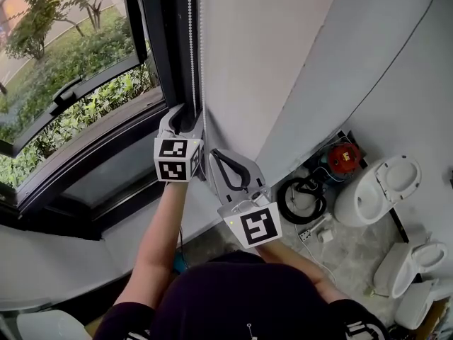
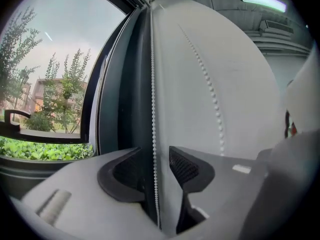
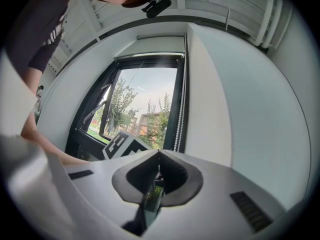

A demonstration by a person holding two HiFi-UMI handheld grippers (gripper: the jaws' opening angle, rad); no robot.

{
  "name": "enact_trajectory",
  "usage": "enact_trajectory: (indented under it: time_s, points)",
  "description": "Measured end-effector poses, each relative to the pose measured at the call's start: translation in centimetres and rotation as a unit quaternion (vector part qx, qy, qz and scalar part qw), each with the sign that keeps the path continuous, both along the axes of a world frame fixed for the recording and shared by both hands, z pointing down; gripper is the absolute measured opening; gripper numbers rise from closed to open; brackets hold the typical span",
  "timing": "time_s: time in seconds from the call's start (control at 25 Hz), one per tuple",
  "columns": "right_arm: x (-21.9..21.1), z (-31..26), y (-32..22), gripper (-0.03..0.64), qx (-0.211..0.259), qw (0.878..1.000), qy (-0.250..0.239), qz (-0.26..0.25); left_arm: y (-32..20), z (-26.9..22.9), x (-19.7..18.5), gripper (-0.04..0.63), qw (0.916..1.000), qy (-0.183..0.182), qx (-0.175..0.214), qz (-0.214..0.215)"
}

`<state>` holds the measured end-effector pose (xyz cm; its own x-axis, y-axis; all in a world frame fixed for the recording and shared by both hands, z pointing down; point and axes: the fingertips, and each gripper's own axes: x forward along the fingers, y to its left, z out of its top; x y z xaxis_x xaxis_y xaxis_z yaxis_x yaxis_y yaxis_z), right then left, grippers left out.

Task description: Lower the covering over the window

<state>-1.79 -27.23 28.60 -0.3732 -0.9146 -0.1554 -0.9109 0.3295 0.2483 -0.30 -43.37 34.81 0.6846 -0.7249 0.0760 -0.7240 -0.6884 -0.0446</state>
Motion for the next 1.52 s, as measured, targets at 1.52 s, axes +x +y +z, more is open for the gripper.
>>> enact_trajectory:
  time_s: [1.52]
  points:
    - [0.6,-0.8,1.6,0.012,0.016,1.0,-0.005,-0.026,-0.4,-0.4,-1.8,0.023,0.9946,-0.019,0.029,-0.097]
